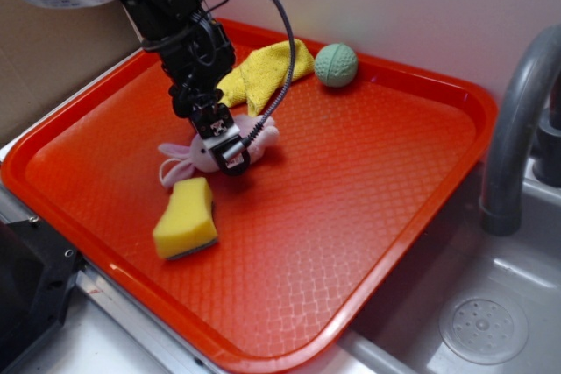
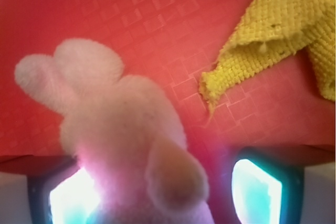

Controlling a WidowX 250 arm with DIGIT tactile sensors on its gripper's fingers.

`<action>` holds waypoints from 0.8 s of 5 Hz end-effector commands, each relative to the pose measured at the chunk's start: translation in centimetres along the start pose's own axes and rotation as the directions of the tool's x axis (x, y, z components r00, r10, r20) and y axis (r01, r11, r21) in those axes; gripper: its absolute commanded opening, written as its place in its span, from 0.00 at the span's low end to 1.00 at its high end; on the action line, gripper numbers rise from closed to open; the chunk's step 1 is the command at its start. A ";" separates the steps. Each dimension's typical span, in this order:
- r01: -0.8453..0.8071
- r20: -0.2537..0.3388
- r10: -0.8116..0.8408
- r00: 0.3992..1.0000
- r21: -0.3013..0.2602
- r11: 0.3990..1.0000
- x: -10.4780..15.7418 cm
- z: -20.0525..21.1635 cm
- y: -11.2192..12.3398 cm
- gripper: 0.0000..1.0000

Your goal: Grab the pink bunny.

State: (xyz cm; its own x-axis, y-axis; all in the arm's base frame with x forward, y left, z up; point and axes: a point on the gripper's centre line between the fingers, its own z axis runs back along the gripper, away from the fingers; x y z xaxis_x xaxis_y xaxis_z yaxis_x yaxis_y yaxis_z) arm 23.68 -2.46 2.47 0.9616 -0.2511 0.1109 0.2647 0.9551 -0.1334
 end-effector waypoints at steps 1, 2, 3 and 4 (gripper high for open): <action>-0.038 -0.004 0.038 0.999 0.048 0.998 0.2 0.0 0.2 0.00; -0.128 0.041 0.125 0.991 0.083 0.988 0.7 4.0 2.0 0.00; -0.259 0.098 0.250 0.963 0.093 0.961 0.3 9.3 3.5 0.00; -0.364 0.140 0.346 0.928 0.128 0.923 -0.6 14.6 3.8 0.00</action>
State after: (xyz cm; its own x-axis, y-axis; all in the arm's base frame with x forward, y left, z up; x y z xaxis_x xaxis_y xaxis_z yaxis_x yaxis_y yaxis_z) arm 22.70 3.84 14.86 0.9842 0.1045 0.1432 -0.0994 0.9941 -0.0424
